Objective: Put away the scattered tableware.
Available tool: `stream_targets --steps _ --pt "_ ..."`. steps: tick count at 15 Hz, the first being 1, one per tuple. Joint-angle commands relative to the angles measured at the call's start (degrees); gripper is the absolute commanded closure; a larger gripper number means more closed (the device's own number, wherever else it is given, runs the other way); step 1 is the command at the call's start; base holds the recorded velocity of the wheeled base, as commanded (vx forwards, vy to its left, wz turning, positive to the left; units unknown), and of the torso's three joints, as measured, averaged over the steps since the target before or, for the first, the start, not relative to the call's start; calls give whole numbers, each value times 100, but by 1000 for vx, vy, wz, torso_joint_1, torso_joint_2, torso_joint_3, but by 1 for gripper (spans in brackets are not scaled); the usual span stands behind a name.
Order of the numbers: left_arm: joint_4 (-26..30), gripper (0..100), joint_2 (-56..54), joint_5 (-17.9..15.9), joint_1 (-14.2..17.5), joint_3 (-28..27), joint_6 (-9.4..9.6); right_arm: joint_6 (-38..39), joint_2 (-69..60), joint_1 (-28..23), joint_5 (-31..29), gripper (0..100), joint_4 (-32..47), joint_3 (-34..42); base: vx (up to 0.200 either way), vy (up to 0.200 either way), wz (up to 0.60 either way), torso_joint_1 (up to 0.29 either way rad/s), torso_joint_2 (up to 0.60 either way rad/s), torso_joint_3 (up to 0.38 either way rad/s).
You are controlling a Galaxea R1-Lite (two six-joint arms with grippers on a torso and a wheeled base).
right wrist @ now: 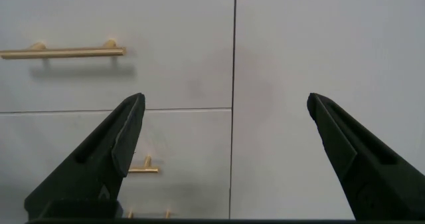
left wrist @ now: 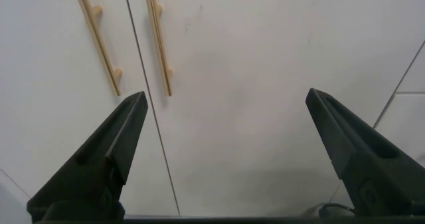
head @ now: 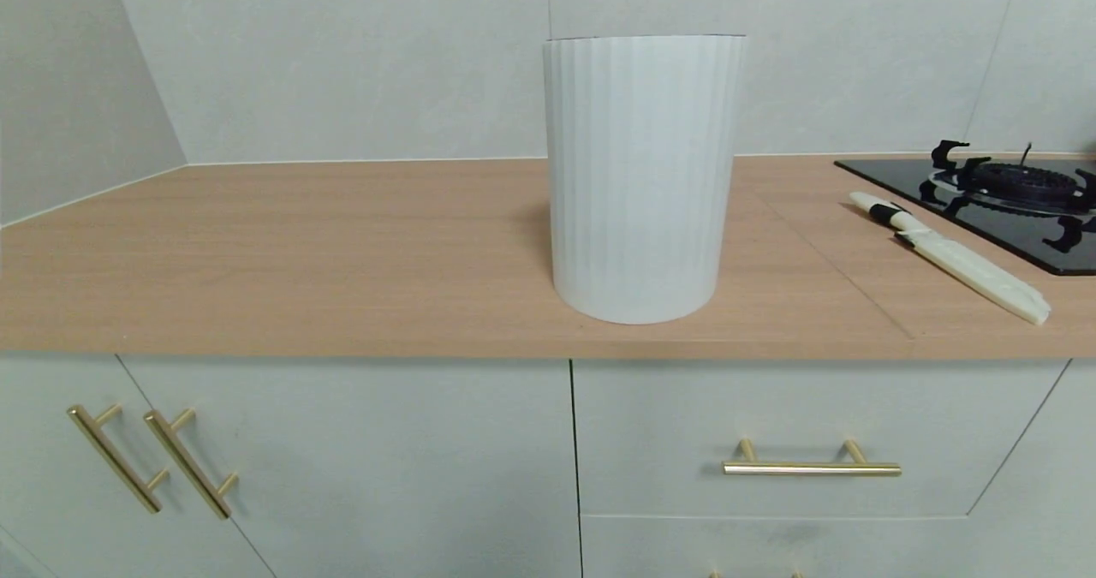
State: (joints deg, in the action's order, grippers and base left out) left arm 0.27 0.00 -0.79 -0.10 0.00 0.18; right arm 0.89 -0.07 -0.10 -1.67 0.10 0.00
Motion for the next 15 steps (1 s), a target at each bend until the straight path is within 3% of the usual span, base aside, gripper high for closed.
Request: stream_targets --steps 1,15 --pt "0 0 0 0 1 0 -1 -1 7 1 0 0 -1 0 0 0 0 188 -408 -295" --pt "0 0 0 0 1 0 -1 -1 7 1 -9 0 -1 0 0 0 0 193 -491 -283"
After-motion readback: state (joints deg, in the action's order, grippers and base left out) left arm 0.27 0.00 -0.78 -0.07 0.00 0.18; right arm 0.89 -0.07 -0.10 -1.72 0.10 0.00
